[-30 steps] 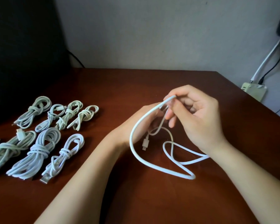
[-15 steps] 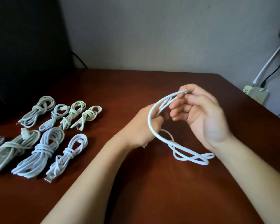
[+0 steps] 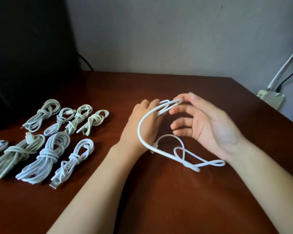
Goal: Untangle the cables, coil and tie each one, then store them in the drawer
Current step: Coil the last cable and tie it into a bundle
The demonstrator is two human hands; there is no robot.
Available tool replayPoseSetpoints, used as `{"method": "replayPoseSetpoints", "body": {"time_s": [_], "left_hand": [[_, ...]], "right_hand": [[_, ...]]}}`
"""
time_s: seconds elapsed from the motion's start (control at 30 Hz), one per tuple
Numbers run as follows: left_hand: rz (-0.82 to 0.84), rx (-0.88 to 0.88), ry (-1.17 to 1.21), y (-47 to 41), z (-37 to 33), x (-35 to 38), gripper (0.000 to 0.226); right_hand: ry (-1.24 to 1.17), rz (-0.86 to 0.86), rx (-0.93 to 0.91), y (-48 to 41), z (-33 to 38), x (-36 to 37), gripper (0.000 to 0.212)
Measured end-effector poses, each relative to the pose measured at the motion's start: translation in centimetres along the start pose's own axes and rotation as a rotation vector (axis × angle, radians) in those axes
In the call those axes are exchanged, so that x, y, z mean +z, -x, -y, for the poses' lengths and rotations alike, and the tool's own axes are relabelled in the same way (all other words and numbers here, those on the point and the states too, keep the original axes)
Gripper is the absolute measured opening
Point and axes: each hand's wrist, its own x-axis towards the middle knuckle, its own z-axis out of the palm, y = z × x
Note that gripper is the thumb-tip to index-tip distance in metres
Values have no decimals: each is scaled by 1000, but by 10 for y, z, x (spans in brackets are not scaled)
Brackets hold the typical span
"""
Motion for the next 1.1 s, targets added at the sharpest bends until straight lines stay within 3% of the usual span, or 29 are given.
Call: {"method": "replayPoseSetpoints", "body": {"time_s": [0.07,0.2,0.43,0.5,0.67,0.73,0.83,0.93,1.0,1.1], "left_hand": [[5,-50,-7,-1,5,2,32],[33,-43,11,0,10,2,59],[129,-98,8,0,12,1,49],[177,-133,-35,-2,14,3,45],[164,-220,16,-5,8,0,69],[161,-216,9,-7,5,1,51],[211,-259,112,-5,8,0,29],[158,-259,400,-2,7,-2,27],[143,-394,600,-3,2,-5,32],[230,-637,1103,-7,-7,-14,37]], "right_hand": [[43,33,-35,0,-1,-1,18],[147,51,-118,1,-3,-1,28],[334,115,-305,8,-7,6,29],[488,190,-317,14,-10,11,31],[893,350,-337,22,-22,22,32],[947,325,-385,21,-24,23,19],[806,248,-430,21,-20,23,4],[672,-8,-596,18,-10,18,11],[578,-178,-675,14,-3,12,15],[489,-337,-723,9,6,0,20]]}}
